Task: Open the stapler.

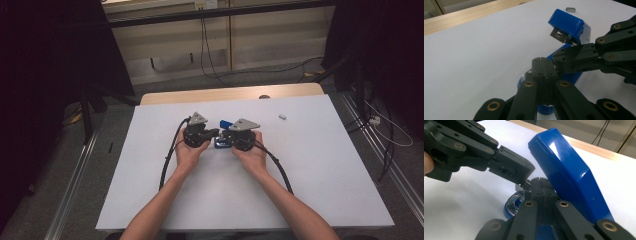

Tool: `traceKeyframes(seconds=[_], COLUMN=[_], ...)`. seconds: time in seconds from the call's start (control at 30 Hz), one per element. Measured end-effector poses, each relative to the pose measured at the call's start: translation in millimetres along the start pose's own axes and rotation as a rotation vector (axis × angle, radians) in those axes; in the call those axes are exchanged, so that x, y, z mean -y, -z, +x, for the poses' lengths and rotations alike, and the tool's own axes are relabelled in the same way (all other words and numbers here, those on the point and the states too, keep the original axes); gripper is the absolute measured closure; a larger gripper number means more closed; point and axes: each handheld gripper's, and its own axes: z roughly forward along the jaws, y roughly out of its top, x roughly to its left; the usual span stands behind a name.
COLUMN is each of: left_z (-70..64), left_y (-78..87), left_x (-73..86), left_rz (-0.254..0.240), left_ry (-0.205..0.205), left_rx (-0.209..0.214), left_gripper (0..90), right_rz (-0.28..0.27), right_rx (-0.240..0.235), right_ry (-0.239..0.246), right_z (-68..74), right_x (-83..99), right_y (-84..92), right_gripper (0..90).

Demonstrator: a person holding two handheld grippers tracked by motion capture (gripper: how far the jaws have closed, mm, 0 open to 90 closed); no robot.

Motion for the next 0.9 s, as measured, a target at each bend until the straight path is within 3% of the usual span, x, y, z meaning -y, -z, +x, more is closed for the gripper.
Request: traceKeyframes(seconds=[0.17,0.4,0.9], left_z=[-1.2,-5.1,-2.1], left_y=[-1.4,-2.3,-4.9], left_x=[0.9,1.9,8.5], left_rz=[0.011,0.013,0.006], left_ry=[-0.002,-0.057,-0.031], left_rx=[0.002,-0.028,-0.015], left_gripper=[90.0,90.0,90.0], right_rz=[0.003,0.0,0.005], right_rx=[0.002,0.002,0.008], right_ry=[-0.001,-0.014,-0.013], right_z=[-0.8,-1.0,2.2], right_x=[1.0,1.2,1.9], right_y=[-0.9,-1.6,-5.2], right_gripper=[90.0,90.0,90.0])
